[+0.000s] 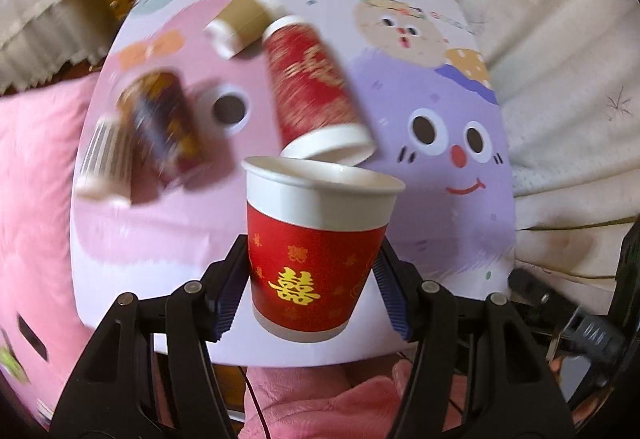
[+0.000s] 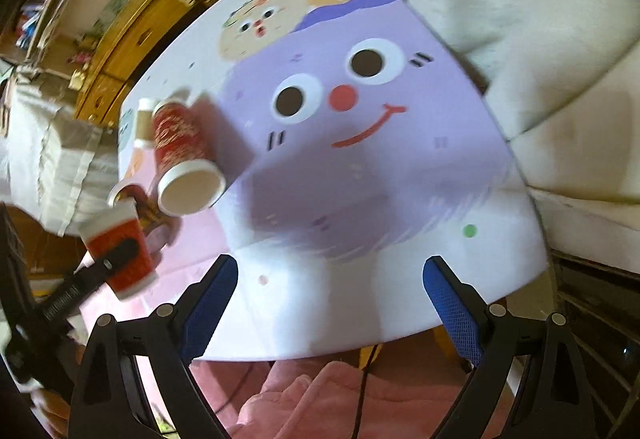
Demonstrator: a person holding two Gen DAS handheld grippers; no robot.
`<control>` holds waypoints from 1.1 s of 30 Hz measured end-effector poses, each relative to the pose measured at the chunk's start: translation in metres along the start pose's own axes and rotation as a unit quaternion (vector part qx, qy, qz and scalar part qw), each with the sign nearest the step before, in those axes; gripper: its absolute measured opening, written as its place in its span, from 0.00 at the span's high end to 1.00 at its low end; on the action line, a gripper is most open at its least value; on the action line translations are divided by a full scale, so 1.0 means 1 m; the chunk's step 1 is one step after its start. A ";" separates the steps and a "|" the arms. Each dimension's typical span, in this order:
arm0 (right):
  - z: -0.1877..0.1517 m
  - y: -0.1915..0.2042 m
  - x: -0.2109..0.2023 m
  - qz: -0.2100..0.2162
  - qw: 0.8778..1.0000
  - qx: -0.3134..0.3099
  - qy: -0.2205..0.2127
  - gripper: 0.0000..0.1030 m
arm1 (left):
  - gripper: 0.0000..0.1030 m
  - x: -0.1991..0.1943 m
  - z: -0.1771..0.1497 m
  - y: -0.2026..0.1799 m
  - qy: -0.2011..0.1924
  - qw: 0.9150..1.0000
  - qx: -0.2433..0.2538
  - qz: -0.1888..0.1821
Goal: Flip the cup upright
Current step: 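Lift the red cup with the left tool and rotate it rim-up, then lower the upright red cup onto the table and open the left tool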
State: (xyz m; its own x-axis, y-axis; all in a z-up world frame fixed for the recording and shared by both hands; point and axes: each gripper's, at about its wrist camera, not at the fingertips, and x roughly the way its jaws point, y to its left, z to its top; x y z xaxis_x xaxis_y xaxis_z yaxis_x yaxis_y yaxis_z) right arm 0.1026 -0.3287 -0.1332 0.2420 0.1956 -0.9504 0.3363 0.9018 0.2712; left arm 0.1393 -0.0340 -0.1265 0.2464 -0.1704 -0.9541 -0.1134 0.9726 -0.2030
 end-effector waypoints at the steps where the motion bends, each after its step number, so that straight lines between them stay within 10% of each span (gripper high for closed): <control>1: -0.001 0.004 0.002 0.006 1.000 -0.005 0.004 0.08 | 0.44 0.002 -0.009 0.006 -0.004 1.000 -0.010 0.004; 13: -0.008 0.013 0.031 0.049 0.997 -0.045 0.042 0.08 | 0.44 0.056 -0.082 0.044 0.018 0.995 -0.094 -0.028; 33: -0.011 0.026 0.078 0.074 0.987 -0.085 0.115 0.08 | 0.43 0.117 -0.060 0.015 0.069 0.993 -0.067 -0.075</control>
State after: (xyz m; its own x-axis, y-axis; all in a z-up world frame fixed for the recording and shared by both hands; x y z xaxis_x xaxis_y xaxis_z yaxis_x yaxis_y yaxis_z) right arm 0.1204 -0.2858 -0.2016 0.0567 0.3950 -0.9169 0.1515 0.9044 0.3989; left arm 0.1083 -0.0490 -0.2546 0.1363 -0.3414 -0.9300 -0.2141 0.9064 -0.3641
